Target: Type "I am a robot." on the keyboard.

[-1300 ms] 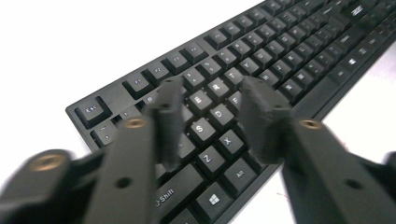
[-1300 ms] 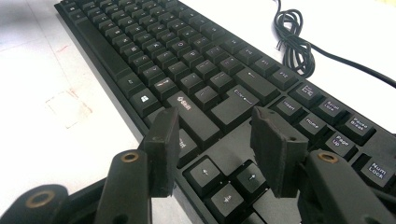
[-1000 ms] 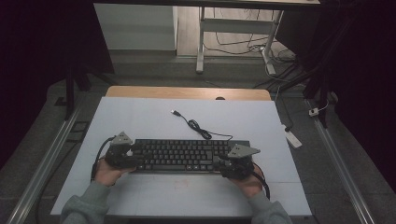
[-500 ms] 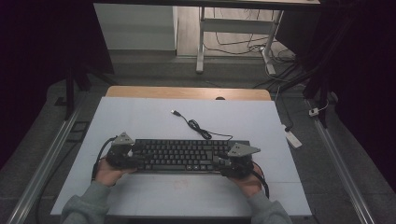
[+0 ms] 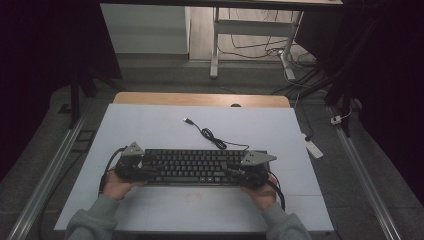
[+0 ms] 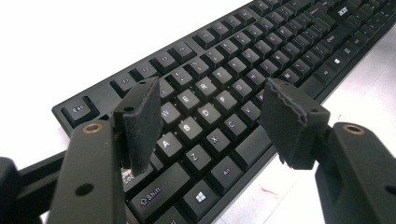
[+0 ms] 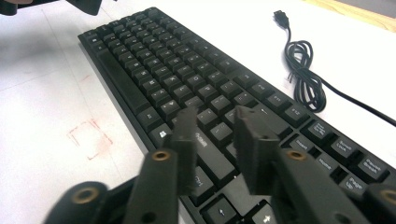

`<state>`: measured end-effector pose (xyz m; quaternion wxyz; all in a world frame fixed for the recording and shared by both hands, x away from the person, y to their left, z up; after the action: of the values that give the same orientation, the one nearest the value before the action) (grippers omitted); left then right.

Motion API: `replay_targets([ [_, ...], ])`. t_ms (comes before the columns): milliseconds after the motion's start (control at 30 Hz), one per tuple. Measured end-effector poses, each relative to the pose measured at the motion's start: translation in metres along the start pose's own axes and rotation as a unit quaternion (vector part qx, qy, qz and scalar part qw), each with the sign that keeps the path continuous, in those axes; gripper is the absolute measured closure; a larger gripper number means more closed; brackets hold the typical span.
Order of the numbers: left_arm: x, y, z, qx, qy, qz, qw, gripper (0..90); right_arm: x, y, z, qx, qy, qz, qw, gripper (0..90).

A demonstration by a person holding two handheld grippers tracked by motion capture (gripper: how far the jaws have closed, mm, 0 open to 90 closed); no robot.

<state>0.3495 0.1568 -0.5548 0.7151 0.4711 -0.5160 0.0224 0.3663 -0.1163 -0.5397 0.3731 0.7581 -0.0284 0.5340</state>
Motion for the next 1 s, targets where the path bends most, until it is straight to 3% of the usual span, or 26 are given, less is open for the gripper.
replay_targets([
  [233,0.0,-0.001,0.001,-0.001,-0.002,-0.003,1.0,38.1,0.006,-0.003,-0.007,0.012,0.01,0.0,0.9999,89.6],
  [733,-0.001,-0.002,0.001,0.001,-0.001,-0.006,1.0,37.6,0.016,-0.026,-0.022,0.027,0.023,-0.014,0.9993,89.8],
  [1000,-0.001,-0.002,0.002,0.0,-0.002,-0.006,1.0,37.4,0.021,-0.046,-0.03,0.037,0.017,-0.024,0.9989,89.7],
])
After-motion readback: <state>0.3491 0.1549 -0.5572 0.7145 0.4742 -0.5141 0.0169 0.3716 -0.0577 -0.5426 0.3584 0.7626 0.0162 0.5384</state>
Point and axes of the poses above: each handheld gripper's, and its own axes: y roughly backward along the jaws, x roughly out of its top, z roughly to its right, the point moved 9 cm from there along -y, roughly forward along the jaws, and after that the axes turned 10 degrees about -y, right-handed, at the moved point
